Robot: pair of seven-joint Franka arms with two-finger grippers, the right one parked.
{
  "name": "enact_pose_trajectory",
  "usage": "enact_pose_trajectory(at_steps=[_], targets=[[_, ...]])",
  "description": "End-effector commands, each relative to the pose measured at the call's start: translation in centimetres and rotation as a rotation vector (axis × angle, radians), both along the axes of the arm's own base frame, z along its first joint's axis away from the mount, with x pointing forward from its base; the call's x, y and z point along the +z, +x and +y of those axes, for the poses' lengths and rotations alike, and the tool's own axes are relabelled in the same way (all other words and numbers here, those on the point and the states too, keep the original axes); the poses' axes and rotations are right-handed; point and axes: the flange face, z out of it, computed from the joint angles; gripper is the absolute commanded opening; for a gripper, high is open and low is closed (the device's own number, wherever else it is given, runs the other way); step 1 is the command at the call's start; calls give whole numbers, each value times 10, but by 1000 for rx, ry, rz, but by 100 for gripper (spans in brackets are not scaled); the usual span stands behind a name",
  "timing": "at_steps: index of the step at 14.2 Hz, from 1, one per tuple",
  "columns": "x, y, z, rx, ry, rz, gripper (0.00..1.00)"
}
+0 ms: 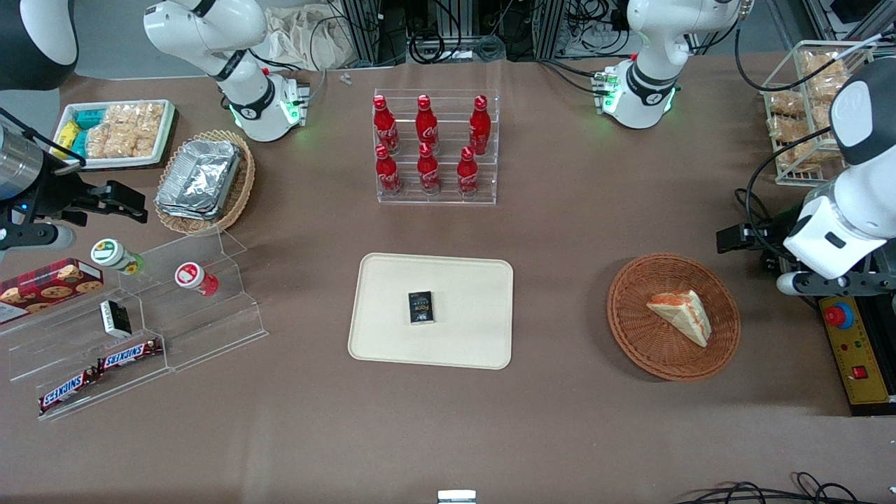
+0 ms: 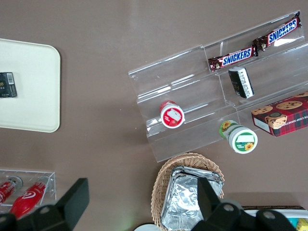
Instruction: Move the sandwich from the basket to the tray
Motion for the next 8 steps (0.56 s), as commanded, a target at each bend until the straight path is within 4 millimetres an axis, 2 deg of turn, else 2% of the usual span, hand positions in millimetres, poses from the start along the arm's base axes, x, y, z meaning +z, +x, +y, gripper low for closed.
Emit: enact_pose_trajectory(at_steps=[1,6,8], targets=[[2,3,1,-10,-9,15,100],[5,4,3,-8,-9,9,100],[-1,4,6,34,-2,16,100]])
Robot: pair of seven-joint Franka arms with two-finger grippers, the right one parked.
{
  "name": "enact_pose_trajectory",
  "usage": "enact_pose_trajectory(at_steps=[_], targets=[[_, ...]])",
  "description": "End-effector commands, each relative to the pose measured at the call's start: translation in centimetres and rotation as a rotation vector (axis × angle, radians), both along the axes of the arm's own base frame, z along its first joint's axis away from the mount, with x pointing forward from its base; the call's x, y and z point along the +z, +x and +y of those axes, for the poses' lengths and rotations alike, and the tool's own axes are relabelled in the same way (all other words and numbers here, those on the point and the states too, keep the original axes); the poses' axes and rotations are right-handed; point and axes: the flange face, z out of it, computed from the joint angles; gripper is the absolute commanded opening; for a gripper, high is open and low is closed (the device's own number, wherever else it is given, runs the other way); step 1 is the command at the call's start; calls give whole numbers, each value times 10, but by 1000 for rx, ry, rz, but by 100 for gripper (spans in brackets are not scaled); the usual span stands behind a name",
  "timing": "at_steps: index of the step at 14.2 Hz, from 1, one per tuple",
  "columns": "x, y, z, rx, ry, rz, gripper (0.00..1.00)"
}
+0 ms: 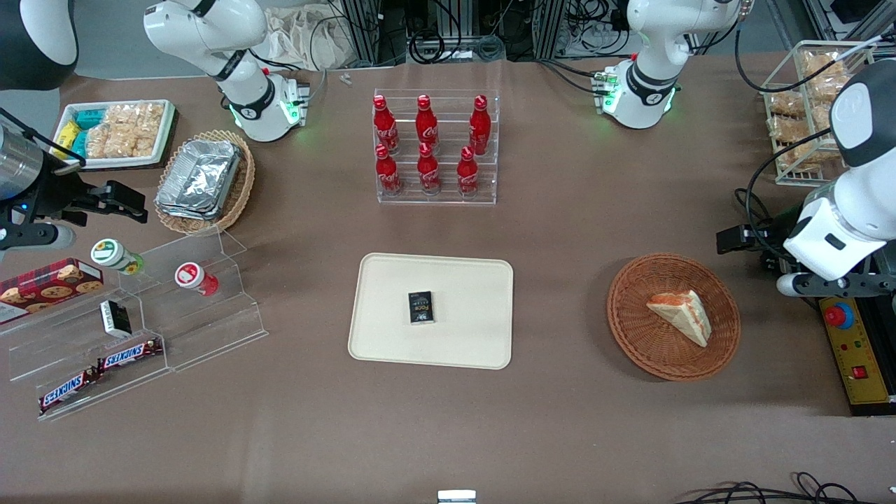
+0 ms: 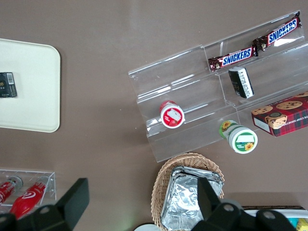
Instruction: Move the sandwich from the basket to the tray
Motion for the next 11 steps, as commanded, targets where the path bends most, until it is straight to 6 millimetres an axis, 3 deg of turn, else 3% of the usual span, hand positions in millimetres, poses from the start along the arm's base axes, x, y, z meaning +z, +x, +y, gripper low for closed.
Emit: enact_pose_trajectory(at_steps=[1,8,11], targets=[[-4,7,5,65,11,-5,100],[-83,20,7,547,19,-120,100],[-137,33,6,805,21,-84,100]])
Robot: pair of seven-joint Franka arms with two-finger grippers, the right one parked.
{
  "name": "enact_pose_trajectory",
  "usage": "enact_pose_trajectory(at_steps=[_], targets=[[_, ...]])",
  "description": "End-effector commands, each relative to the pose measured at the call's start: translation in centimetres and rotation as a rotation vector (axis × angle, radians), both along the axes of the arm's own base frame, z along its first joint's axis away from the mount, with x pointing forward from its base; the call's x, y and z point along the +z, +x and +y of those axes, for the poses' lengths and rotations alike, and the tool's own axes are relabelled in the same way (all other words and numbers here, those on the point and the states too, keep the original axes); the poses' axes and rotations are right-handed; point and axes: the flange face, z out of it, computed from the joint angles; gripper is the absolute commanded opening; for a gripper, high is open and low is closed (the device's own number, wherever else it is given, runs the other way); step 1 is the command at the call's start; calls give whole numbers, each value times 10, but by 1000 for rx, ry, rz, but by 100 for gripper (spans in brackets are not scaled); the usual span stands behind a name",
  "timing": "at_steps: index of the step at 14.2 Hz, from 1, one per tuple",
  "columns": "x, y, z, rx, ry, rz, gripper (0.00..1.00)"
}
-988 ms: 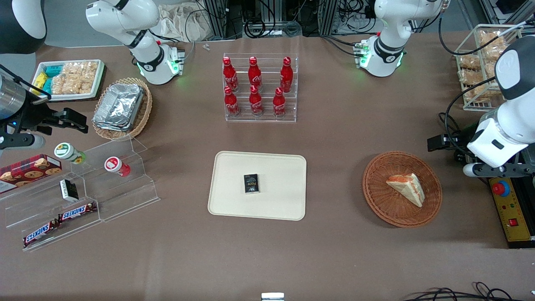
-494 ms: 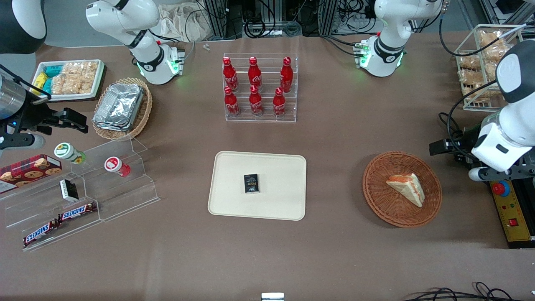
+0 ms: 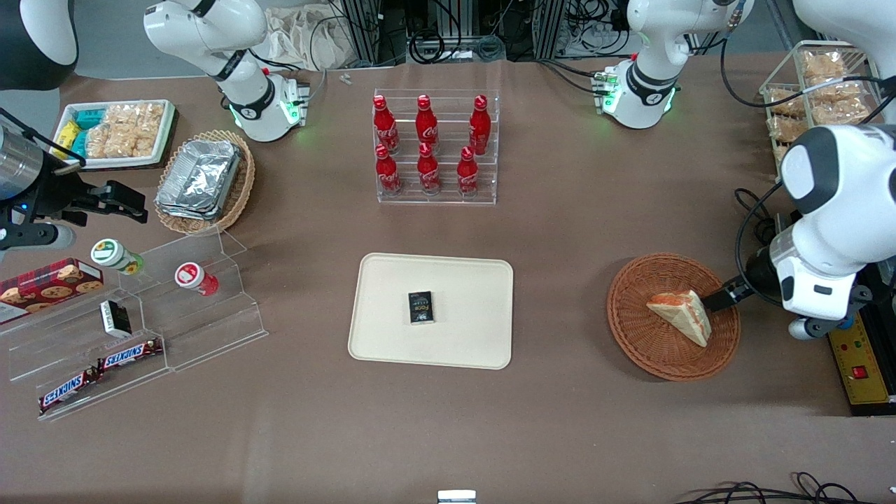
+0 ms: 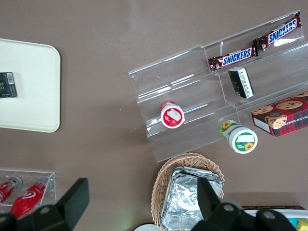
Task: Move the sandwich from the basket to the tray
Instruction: 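Lower the open left gripper over the wrapped sandwich in the basket, then close the left gripper on the sandwich's wrapped edge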
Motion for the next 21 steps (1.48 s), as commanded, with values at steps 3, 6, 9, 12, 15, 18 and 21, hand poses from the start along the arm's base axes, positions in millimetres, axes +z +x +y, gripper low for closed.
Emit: enact_pose_trajectory(at_steps=[3,6,9,12,15,18,21], targets=[[-65,13,1,208,-4,43,100],[-85,10,4,218,0,77,100],[-106,-1,32,244,54,112,100],[-123,-4,32,319,74,92,100],[-134,-1,27,415,71,80,100],[-152,-9,25,433,68,80,100],[-167,-20,24,432,65,79,100]])
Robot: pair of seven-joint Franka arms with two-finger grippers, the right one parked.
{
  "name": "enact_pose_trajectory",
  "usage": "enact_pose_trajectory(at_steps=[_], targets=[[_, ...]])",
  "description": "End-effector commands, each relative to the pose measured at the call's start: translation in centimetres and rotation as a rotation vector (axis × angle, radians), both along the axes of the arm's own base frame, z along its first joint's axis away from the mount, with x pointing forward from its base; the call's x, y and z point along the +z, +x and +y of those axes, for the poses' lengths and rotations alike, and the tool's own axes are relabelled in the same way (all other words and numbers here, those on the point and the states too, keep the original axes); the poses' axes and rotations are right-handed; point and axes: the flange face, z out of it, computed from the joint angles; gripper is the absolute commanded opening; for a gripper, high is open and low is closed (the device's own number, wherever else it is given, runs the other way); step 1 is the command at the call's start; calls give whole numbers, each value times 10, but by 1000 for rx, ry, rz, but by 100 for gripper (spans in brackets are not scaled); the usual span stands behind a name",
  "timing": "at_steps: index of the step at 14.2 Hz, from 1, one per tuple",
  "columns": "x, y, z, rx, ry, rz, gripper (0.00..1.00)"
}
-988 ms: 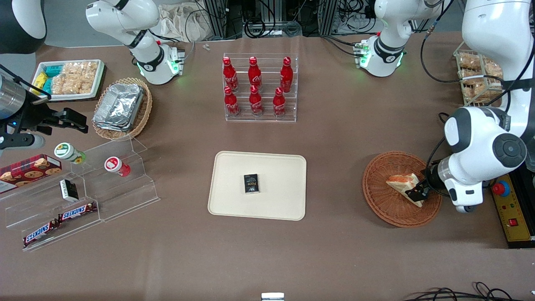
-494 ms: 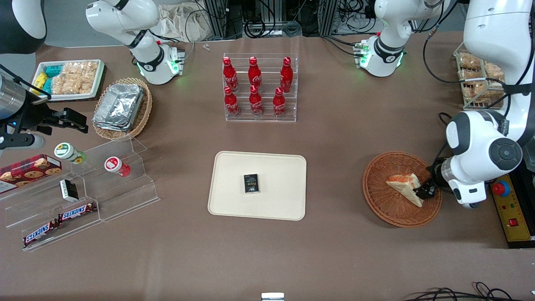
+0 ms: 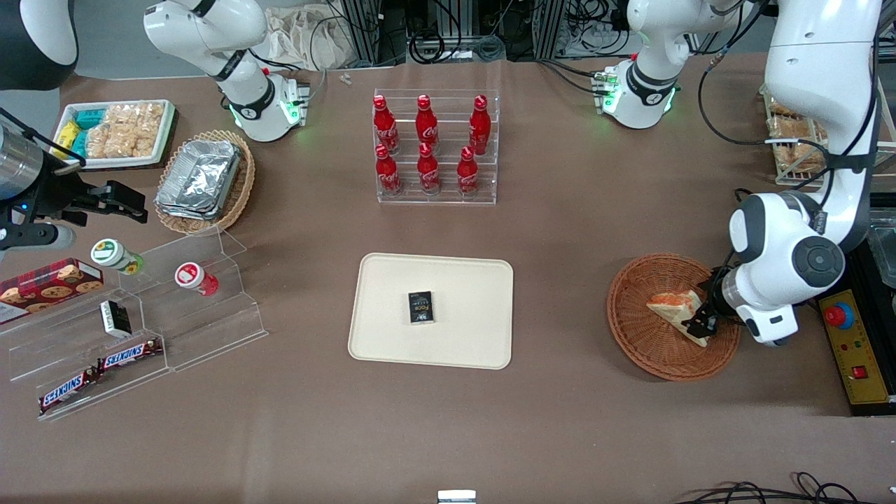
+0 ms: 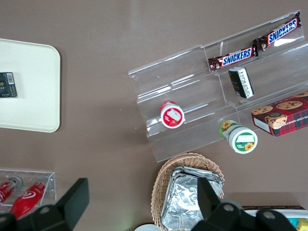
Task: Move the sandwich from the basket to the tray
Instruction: 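Close the left gripper on the sandwich's wrapped edge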
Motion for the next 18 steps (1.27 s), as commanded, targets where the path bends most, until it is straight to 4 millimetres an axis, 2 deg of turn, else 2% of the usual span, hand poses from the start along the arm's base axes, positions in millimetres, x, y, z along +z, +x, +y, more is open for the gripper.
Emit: enact_pose_trajectory(at_steps=[1,5,6,7,8,9,11,14,15,18], targets=[[-8,-11,-2,20,13,-18,100],[-20,-15,-3,17,10,-43,100],[-21,-14,-3,15,9,-52,90],[-22,-13,-4,12,8,-55,57],[-22,-13,-4,12,8,-55,18],[-19,-13,-5,8,9,-60,0],[-9,-11,-5,-8,12,-70,0],[38,2,-7,-42,17,-64,0],[59,8,-16,-82,13,-37,0],[142,31,-70,-208,-13,16,0]])
